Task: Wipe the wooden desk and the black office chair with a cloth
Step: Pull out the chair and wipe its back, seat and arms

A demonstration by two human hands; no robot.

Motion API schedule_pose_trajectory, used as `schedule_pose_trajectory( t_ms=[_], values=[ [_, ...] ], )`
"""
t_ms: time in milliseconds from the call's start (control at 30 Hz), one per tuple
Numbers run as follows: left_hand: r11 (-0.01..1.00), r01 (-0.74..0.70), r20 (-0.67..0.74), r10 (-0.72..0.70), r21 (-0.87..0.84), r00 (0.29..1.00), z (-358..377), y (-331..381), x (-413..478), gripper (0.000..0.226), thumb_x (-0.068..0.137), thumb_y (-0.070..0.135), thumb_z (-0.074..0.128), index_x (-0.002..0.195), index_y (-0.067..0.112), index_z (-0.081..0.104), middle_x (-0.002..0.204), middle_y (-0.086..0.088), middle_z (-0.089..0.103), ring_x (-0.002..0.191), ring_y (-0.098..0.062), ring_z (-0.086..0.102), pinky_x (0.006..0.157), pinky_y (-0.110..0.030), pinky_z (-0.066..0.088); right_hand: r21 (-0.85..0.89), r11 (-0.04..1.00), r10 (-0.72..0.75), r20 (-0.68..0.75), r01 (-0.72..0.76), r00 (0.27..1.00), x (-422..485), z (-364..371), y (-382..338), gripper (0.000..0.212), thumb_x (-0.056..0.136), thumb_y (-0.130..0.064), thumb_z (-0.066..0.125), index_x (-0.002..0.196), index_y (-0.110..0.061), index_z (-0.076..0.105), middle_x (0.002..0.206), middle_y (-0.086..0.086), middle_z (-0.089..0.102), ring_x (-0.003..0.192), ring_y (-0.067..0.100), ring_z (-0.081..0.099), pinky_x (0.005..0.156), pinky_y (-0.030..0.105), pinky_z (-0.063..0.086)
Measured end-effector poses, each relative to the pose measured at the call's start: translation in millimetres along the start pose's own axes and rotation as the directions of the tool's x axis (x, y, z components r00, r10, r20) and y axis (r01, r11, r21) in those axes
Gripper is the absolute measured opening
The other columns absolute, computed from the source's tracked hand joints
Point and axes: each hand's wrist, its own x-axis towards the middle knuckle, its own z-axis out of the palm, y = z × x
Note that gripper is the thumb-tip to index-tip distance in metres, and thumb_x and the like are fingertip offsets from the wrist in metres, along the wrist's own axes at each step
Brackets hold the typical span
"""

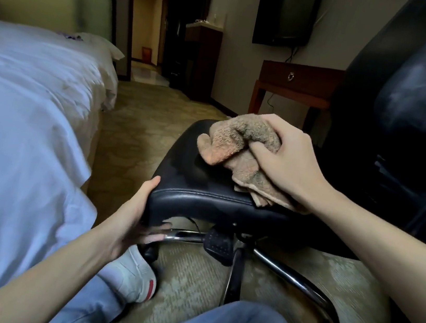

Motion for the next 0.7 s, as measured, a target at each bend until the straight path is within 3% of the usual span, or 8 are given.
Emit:
schedule_pose_trajectory(
  t_ms=[67,133,200,267,367,500,600,700],
  values=[
    [0.988,0.036,0.044,-0.029,-0.150,0.999,2,-7,-4,0.075,0.073,0.081,0.068,0.116,0.019,0.067,0.101,-0.014,0.079,0.093,-0.027,0.078,0.068,-0.040,0.065,-0.036,0.994,-0.097,0.081,0.101,0.992,-4,9,-11,0.033,0.082,-0.032,0.063,0.115,-0.031,0.068,0.106,-0.017,0.071,0.101,-0.001,0.062,0.102,0.041,0.049],
    [0.954,0.058,0.058,-0.043,-0.294,0.997,7,-10,-4,0.080,0.075,0.078,0.069,0.118,0.011,0.064,0.104,-0.015,0.079,0.093,-0.024,0.078,0.074,-0.040,0.065,-0.147,0.967,-0.163,0.266,0.207,0.950,-8,25,-20,0.047,0.080,-0.046,0.062,0.125,-0.031,0.064,0.130,-0.008,0.063,0.125,0.009,0.052,0.114,0.056,0.036],
    [0.900,0.047,0.031,-0.037,-0.434,0.999,17,-5,-6,0.076,0.079,0.073,0.070,0.120,0.010,0.061,0.102,-0.016,0.079,0.090,-0.023,0.079,0.077,-0.042,0.063,-0.287,0.916,-0.109,0.495,0.281,0.862,-10,48,-29,0.065,0.083,-0.058,0.062,0.144,-0.038,0.050,0.160,0.002,0.036,0.151,0.022,0.024,0.122,0.067,0.014],
    [0.845,0.021,-0.008,-0.029,-0.534,1.000,32,5,-9,0.074,0.081,0.070,0.071,0.127,0.012,0.059,0.105,-0.017,0.076,0.092,-0.024,0.077,0.074,-0.043,0.064,-0.451,0.804,-0.039,0.611,0.388,0.791,-12,72,-30,0.081,0.086,-0.068,0.058,0.157,-0.048,0.024,0.171,0.005,0.006,0.157,0.029,0.000,0.121,0.071,0.002],
    [0.804,-0.064,-0.070,0.029,-0.591,0.997,59,15,-13,0.073,0.081,0.069,0.072,0.135,0.022,0.058,0.117,-0.010,0.072,0.098,-0.024,0.074,0.073,-0.041,0.065,-0.578,0.657,-0.052,0.606,0.484,0.794,-14,89,-27,0.093,0.088,-0.074,0.052,0.159,-0.050,-0.003,0.171,0.011,-0.006,0.157,0.038,-0.004,0.120,0.071,0.009],
    [0.797,-0.036,0.015,0.056,-0.602,0.998,79,28,-12,0.060,0.086,0.067,0.067,0.130,0.026,0.066,0.127,-0.006,0.072,0.115,-0.029,0.067,0.092,-0.044,0.058,-0.623,0.633,-0.066,0.548,0.460,0.834,-31,89,-21,0.094,0.091,-0.073,0.049,0.160,-0.044,-0.010,0.170,0.014,-0.006,0.155,0.042,0.004,0.119,0.066,0.020],
    [0.819,-0.022,-0.074,-0.025,-0.573,0.997,73,42,-2,0.061,0.087,0.058,0.072,0.135,0.021,0.062,0.127,-0.010,0.070,0.111,-0.030,0.068,0.065,-0.043,0.057,-0.636,0.637,-0.061,0.523,0.437,0.850,-41,81,-17,0.096,0.091,-0.071,0.052,0.160,-0.044,-0.009,0.170,0.014,-0.007,0.155,0.041,0.003,0.118,0.062,0.026],
    [0.842,-0.008,-0.143,-0.082,-0.540,0.986,65,51,8,0.058,0.090,0.055,0.071,0.132,0.016,0.060,0.119,-0.010,0.070,0.094,-0.028,0.068,0.059,-0.042,0.053,-0.648,0.648,-0.024,0.508,0.400,0.861,-51,56,-5,0.099,0.087,-0.071,0.057,0.160,-0.045,-0.004,0.171,0.010,-0.005,0.156,0.037,0.002,0.117,0.056,0.032]
  ],
)
